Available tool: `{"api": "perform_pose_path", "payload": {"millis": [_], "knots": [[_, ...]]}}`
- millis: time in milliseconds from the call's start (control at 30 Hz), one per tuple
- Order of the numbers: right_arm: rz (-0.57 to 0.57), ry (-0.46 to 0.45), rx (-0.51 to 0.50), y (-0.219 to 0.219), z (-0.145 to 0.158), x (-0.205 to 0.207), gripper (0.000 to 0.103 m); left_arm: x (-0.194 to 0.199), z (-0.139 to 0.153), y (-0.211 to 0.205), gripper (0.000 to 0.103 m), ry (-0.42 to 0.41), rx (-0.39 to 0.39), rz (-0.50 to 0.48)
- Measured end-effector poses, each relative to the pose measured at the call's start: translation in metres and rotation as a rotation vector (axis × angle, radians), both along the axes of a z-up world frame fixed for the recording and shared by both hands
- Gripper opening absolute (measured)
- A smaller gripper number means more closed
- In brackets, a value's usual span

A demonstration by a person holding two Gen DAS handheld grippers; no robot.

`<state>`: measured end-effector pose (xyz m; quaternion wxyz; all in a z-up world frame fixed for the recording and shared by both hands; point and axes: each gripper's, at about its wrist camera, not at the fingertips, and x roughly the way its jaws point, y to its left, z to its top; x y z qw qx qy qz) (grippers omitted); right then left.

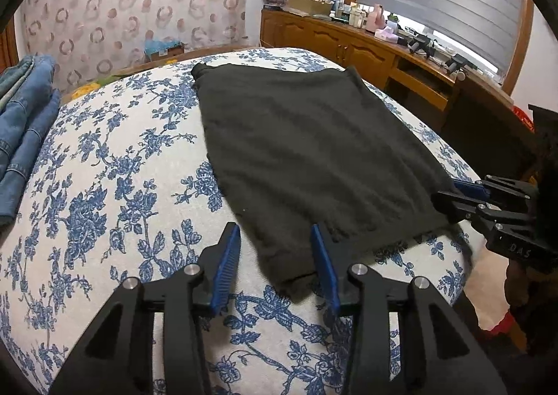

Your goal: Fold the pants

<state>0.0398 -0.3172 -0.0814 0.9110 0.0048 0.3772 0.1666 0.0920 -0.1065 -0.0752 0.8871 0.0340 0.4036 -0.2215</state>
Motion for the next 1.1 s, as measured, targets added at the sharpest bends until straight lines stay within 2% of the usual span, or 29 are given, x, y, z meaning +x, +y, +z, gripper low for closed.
{"api": "perform_pose_path", "payload": {"millis": [267, 433, 567, 667, 733, 833, 933, 1100], "knots": [[0.017, -0.001, -0.006, 0.003, 0.001, 0.001, 0.014, -0.001, -0.001, 0.000, 0.042, -0.002, -0.005, 0.002], [0.018, -0.003, -0.001, 0.003, 0.001, 0.001, 0.014, -0.001, -0.001, 0.002, 0.046, 0.002, -0.009, 0.010], [0.017, -0.005, -0.002, 0.003, 0.001, 0.001, 0.014, -0.004, -0.001, 0.001, 0.045, -0.004, -0.002, 0.011], [0.018, -0.004, 0.001, 0.003, 0.001, 0.001, 0.013, -0.006, -0.001, 0.001, 0.035, 0.001, -0.013, -0.007], [0.019, -0.005, 0.001, 0.003, 0.001, 0.001, 0.012, -0.007, 0.000, -0.001, 0.022, 0.006, -0.023, -0.025], [0.019, -0.008, 0.011, 0.001, 0.002, 0.001, 0.008, -0.008, 0.001, -0.003, 0.014, 0.008, -0.024, -0.035], [0.020, -0.016, 0.025, 0.000, 0.005, 0.000, 0.006, -0.008, 0.005, 0.001, 0.007, 0.020, -0.048, -0.034], [0.035, -0.057, 0.054, -0.001, 0.020, -0.003, 0.005, -0.010, 0.022, 0.007, 0.003, 0.000, -0.084, -0.035]]}}
